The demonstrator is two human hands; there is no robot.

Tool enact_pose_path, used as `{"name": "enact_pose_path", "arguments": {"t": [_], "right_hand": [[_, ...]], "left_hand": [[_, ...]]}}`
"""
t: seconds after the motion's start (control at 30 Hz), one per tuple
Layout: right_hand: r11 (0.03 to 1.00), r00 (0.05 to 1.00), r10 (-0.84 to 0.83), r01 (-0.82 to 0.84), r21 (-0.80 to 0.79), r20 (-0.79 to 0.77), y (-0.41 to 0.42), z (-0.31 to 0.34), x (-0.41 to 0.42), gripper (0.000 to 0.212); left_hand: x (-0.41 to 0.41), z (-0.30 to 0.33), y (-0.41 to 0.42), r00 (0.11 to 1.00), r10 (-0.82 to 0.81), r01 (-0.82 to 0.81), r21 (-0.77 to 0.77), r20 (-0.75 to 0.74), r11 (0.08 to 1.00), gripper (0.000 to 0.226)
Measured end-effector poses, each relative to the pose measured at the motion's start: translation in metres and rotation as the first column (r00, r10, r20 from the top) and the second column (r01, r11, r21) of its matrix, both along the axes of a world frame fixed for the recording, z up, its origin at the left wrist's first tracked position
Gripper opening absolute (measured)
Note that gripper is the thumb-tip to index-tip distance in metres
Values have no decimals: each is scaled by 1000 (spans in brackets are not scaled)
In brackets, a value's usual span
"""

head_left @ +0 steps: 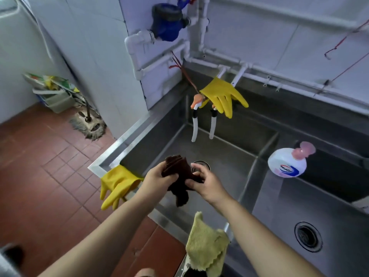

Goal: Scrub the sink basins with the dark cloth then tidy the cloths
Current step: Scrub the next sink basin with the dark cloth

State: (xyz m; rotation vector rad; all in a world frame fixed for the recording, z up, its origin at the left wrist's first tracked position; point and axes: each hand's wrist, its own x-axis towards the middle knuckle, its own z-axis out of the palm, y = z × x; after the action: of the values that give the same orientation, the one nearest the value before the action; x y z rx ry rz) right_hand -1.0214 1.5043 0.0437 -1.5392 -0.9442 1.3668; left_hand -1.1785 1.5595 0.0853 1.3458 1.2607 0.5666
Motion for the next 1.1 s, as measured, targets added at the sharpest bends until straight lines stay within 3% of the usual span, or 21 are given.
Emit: {"name": "enact_pose_path", "arguments": {"t": [0.1, 0.27, 0.4, 0.53, 0.63, 0.73, 0.87, 1.0, 1.1], "right_hand": [[998, 992, -32, 25, -57, -120, 27, -9, -1, 28], [962, 976, -147, 102, -254, -163, 62, -34, -2, 15], [929, 976, -216, 193, -317, -39, 80, -50, -10, 20], [891, 964, -183, 246, -383, 193, 99, -83, -22, 41], [850, 914, -100, 284, -443, 394, 115, -119, -24, 36], [817, 812, 6, 333, -471, 584, 127, -138, -17, 27], [844, 648, 150, 309, -438, 747, 136, -155, -15, 25], [831, 697, 412, -23, -556, 586, 139, -182, -40, 30], [747, 673, 584, -228, -624, 454, 144, -201, -52, 39]], "left_hand": [[-5, -11, 26, 1000, -29, 29, -36, 0, 999, 28], [-12, -35, 75, 983, -171, 165, -79, -70, 983, 28], [-24, -65, 121, 906, -334, 318, -106, -258, 942, 19], [-40, -100, 167, 741, -466, 487, -90, -484, 869, 21], [-51, -121, 195, 635, -544, 614, -69, -549, 786, 24], [-57, -134, 219, 471, -568, 754, -26, -675, 656, 29], [-56, -149, 245, 355, -568, 873, 46, -743, 485, 26], [-49, -161, 265, 244, -407, 968, 247, -881, 45, 19], [-44, -169, 282, 161, -316, 976, 199, -935, -91, 12]]}}
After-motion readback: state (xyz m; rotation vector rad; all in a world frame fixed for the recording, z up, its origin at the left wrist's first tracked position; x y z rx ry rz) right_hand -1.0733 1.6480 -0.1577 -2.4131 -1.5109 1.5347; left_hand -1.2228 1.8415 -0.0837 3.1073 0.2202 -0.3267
